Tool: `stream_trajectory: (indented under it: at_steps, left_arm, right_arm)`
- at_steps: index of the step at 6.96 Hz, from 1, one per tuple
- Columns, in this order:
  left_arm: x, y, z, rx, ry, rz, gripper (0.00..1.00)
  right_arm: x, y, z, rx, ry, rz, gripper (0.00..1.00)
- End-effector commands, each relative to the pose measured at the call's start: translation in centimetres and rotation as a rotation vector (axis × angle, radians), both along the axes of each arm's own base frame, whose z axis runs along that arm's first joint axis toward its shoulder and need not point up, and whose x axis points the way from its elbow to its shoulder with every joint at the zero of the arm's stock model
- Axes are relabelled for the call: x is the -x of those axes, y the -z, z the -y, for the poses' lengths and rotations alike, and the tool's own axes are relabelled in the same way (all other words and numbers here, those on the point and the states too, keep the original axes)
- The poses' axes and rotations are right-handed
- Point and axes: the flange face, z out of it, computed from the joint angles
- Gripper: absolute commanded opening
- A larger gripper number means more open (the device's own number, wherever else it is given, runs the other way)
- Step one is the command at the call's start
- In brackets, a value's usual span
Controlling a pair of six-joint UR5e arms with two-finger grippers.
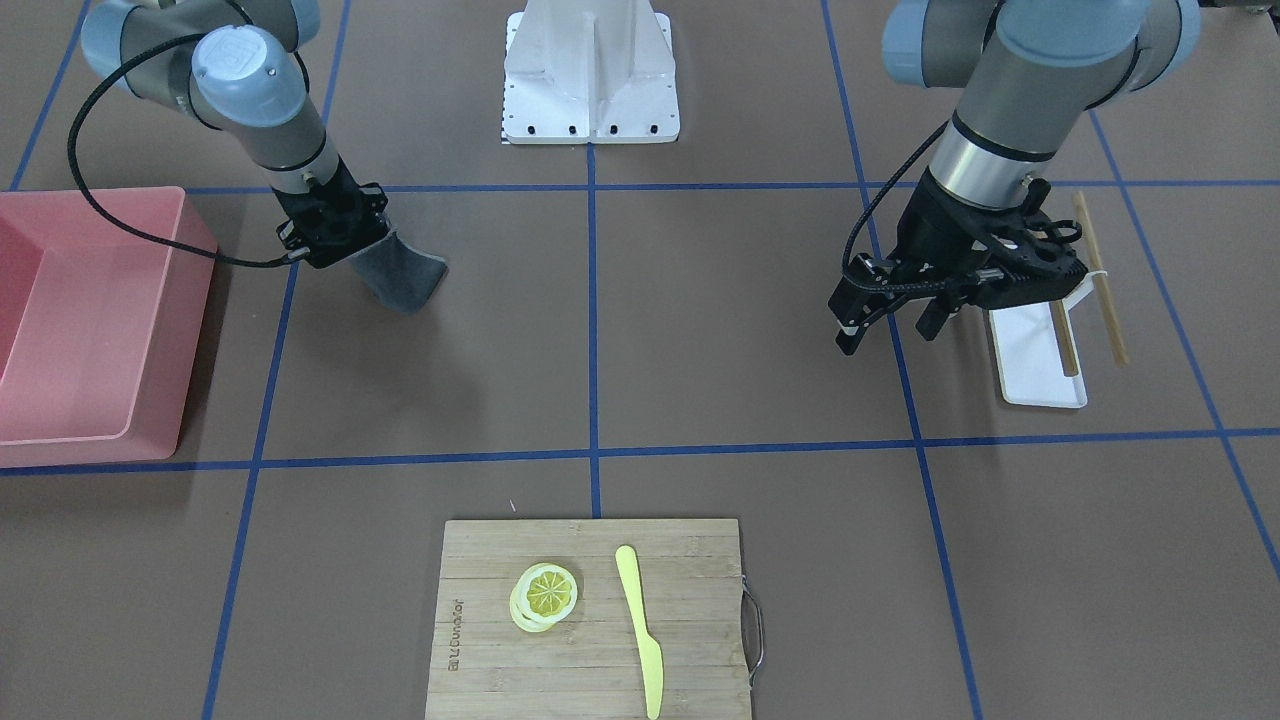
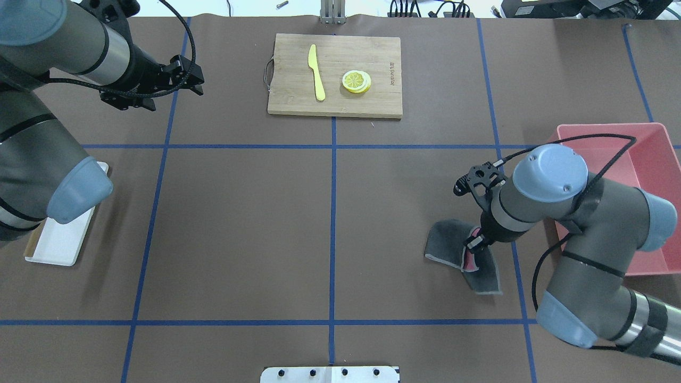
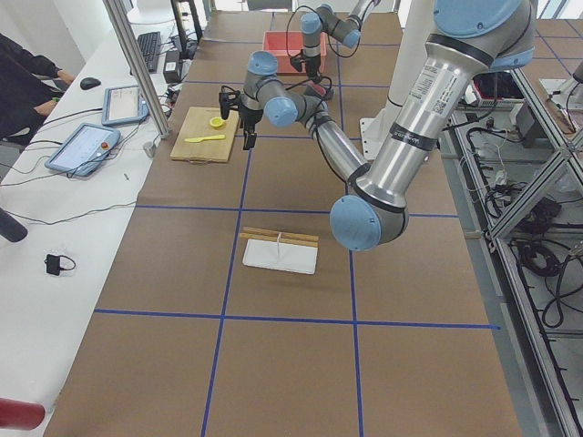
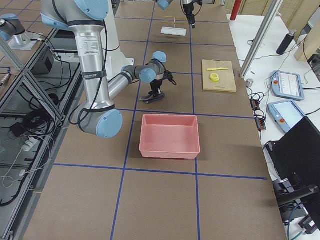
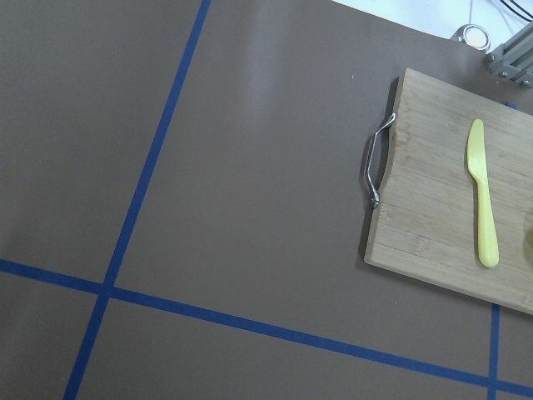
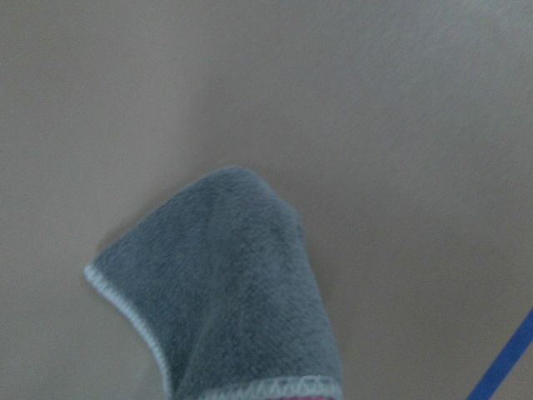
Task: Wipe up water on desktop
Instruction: 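Wipe the cloth away from the robot again with the right gripper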
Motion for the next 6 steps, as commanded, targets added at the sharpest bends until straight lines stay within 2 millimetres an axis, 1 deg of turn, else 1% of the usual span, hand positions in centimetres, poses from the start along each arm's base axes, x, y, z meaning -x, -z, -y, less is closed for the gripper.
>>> stream_trajectory:
  at_steps: [1,2,3,4,6]
  left_arm:
    - [-0.1,0.2,0.0,-0.002,-0.001,-0.002,0.98]
    - [-0.2,0.0,0.0,0.001,-0.003,0.000,0.98]
    - [-0.3,0.0,0.0,0.002,-0.003,0.001,0.98]
    - [-0.2,0.0,0.1,0.002,-0.001,0.001,0.98]
    - [-0.2,-0.2,0.0,0.005,-0.003,0.002,0.98]
  right_arm:
    - [-3.1,-3.1,9.7,-0.040,-0.019,-0.050,0.00]
    - [-6.0,-5.3,12.9,-0.055,-0.007,-0.071,0.00]
    - [-7.3,-4.9,14.9,-0.056,-0.017,-0.060,0.00]
    - [-7.1,-3.0,15.7,-0.068,-0.026,-0.036,0.00]
    - [-6.1,2.5,17.0,-0.130,-0.035,0.025,0.00]
